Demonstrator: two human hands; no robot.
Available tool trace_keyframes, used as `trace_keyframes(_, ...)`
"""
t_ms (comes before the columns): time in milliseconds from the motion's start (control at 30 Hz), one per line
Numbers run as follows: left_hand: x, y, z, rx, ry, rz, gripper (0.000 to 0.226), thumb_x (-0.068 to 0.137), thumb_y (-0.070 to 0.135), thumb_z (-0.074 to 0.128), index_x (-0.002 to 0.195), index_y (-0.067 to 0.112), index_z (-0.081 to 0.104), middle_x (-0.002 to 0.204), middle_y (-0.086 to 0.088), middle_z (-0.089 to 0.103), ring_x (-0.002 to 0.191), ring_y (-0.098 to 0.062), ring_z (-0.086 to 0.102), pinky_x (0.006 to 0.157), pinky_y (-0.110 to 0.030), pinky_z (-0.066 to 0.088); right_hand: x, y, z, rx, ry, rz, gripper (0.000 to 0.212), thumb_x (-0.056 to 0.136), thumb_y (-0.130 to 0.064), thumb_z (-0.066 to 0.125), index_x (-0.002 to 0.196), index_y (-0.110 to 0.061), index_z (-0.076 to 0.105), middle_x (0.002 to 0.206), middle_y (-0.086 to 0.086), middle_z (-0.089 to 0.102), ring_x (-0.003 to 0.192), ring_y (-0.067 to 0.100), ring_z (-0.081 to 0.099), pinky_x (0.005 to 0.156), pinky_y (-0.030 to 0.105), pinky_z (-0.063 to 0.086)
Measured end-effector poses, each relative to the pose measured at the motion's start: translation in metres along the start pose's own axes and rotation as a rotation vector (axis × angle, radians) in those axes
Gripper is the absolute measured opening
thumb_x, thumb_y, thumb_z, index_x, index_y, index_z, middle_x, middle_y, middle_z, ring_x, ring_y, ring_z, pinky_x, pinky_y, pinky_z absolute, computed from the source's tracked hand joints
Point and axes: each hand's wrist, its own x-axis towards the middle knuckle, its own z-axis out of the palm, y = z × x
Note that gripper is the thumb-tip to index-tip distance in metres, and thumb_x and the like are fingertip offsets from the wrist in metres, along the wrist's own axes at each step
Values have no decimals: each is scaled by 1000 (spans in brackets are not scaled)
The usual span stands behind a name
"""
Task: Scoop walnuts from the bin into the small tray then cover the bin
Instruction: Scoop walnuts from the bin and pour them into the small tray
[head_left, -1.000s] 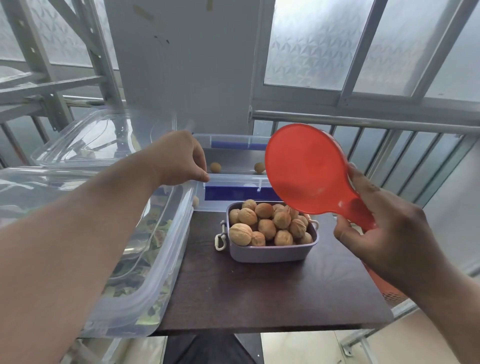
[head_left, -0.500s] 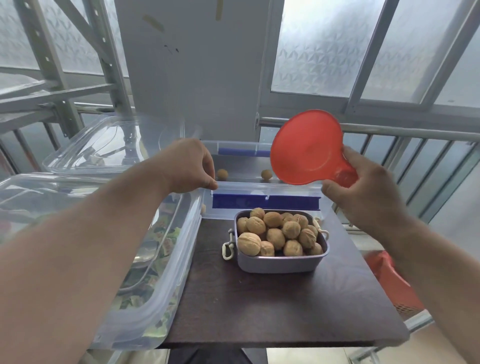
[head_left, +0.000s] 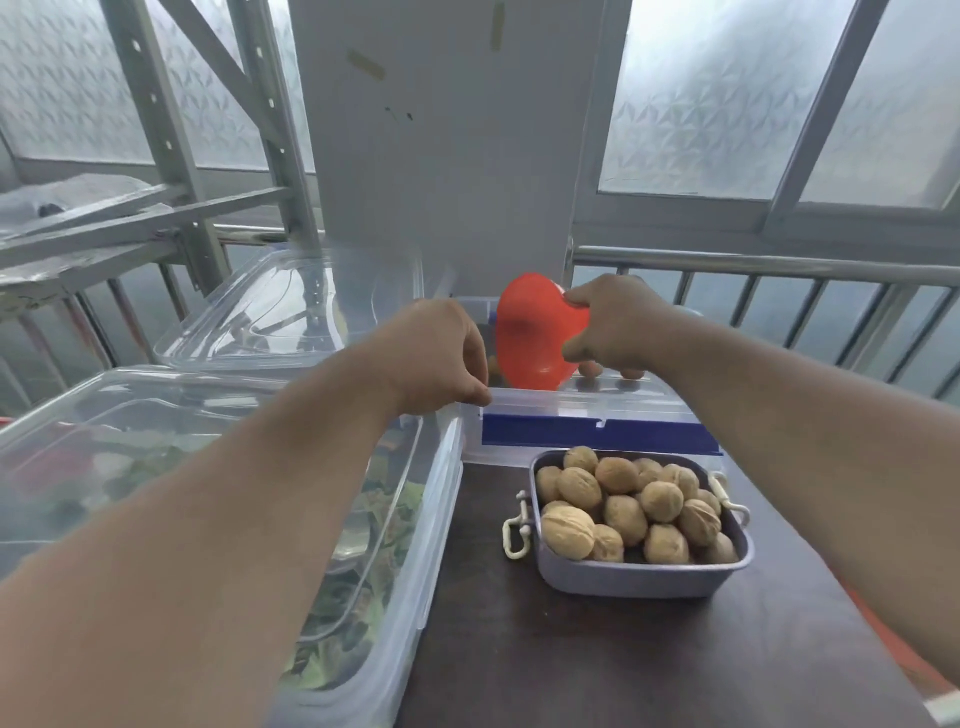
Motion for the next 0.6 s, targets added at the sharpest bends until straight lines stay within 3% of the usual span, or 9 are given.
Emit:
trace_keyframes(67, 0, -1, -2, 1, -28, 11, 7, 79, 17, 89, 85, 21, 89, 82, 12, 82, 77, -2, 74, 68, -15, 52, 4, -7, 8, -16, -8, -28, 60, 78, -26, 82, 134, -11, 68, 86, 10, 73, 73, 25, 69, 62, 33, 54)
trace_keyframes(133, 0, -3, -3, -1, -41, 14, 12, 79, 14, 88, 87, 23, 89, 81, 13, 82, 75, -1, 73, 67, -13, 50, 7, -12, 18, -23, -19, -65, 45, 77, -31, 84, 115, -9, 74, 86, 10, 71, 81, 29, 67, 65, 33, 52)
trace_keyframes(200, 0, -3, -3, -5, -48, 15, 15, 79, 13, 88, 88, 24, 90, 79, 14, 81, 74, -1, 73, 68, -14, 50, 10, -17, 26, 31, -51, -67, 31, 78, -31, 84, 94, -7, 74, 78, 11, 66, 72, 26, 61, 61, 32, 48)
trace_keyframes(400, 0, -2, -2, -16, -29, 13, 15, 79, 13, 89, 89, 24, 90, 82, 12, 81, 77, -4, 74, 71, -16, 51, 15, -17, 31, 301, -134, 81, 23, 82, -27, 84, 77, -8, 73, 68, 9, 59, 62, 24, 56, 58, 35, 51)
trace_keyframes(600, -1, -2, -2, -32, -25, -6, 14, 78, 15, 91, 87, 25, 89, 81, 14, 81, 78, -6, 75, 75, -22, 56, 11, 6, 28, 602, -196, 257, 19, 87, -15, 80, 91, 4, 80, 74, 13, 57, 56, 19, 48, 55, 32, 43)
